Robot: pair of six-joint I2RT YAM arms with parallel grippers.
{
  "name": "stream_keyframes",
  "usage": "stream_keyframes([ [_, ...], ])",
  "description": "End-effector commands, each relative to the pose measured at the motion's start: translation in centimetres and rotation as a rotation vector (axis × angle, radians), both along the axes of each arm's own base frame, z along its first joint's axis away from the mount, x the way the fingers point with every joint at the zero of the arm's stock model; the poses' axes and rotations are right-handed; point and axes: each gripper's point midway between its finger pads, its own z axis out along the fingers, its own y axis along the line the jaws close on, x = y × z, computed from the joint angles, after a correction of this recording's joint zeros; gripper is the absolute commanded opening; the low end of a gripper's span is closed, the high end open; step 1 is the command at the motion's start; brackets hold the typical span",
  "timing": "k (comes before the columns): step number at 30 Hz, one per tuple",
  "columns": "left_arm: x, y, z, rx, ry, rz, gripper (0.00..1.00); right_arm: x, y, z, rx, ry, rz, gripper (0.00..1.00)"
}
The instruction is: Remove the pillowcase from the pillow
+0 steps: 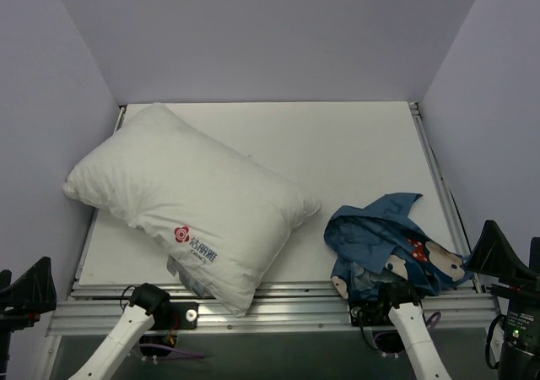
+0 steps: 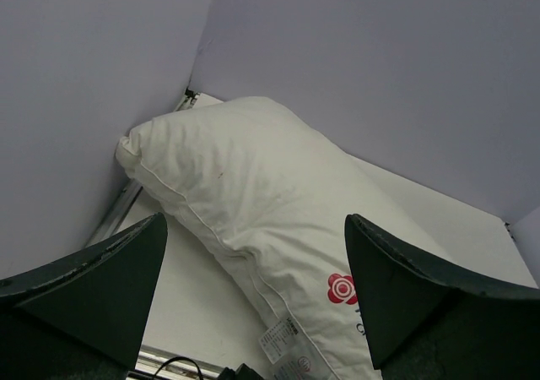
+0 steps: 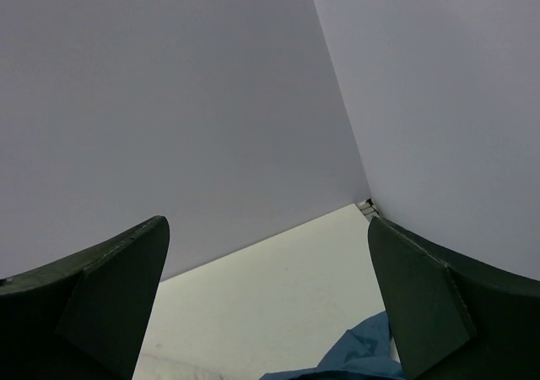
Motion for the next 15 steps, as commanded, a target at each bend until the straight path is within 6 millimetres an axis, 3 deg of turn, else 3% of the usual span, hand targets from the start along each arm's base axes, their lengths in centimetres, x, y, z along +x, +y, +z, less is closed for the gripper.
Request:
stream_keyframes([
  [1, -1.2, 1.2, -0.3, -0.044, -0.066, 0.029, 0.94, -0.2, 0.3, 1.6, -0.008, -0.086, 0.021, 1.0],
  [7, -1.2, 1.9, -2.0, -0.077, -0.066, 0.062, 0.94, -0.4, -0.1, 1.4, -0.001, -0.093, -0.001, 1.0],
  [15, 0.5, 1.3, -3.1, -0.095, -0.058, 0.065, 0.94, 0.0, -0.3, 0.2, -0.01, -0.075, -0.016, 1.0],
])
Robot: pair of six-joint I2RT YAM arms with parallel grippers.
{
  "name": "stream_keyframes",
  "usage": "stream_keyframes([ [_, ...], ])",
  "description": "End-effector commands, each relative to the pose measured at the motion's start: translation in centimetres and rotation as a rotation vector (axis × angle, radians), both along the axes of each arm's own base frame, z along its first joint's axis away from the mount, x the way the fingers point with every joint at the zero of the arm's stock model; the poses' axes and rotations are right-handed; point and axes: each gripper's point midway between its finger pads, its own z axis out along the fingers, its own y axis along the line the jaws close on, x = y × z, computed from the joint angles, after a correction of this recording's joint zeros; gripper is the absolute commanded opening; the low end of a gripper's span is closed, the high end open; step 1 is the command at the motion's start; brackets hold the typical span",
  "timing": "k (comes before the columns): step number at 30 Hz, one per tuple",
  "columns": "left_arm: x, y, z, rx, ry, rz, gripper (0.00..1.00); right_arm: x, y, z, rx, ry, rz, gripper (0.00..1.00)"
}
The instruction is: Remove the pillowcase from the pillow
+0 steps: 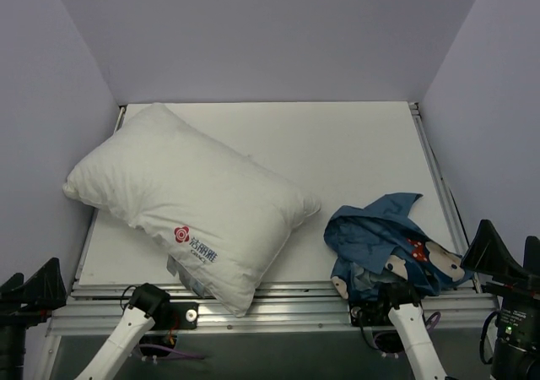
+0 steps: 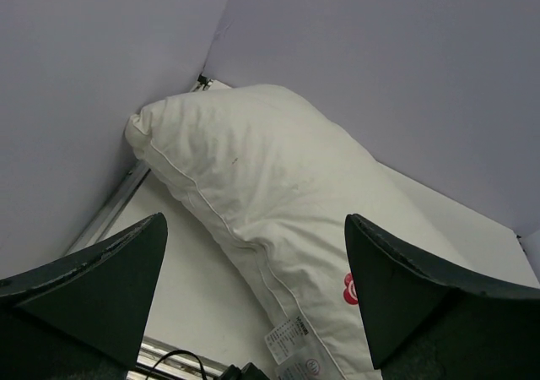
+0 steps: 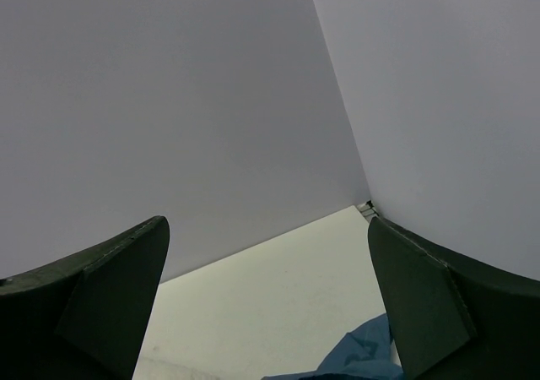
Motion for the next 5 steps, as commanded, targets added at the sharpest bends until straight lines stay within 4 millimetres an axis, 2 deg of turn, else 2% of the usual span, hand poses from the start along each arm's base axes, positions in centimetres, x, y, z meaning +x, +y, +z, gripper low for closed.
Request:
stream_keyframes([
  [1, 0.59, 0.26, 0.98, -0.048, -0.071, 0.028, 0.94, -0.6, -0.44, 1.12, -0.008, -0.06, -0.02, 1.0],
  [3, 1.03, 0.33, 0.35, -0.051, -0.073, 0.045, 0.94, -0.65, -0.46, 1.19, -0.01, -0.069, -0.022, 1.0],
  [5, 1.18, 0.55, 0.71, -0.065, -0.11, 0.063, 0.94, -0.43, -0.46, 1.08, -0.016, -0.073, -0.024, 1.0],
])
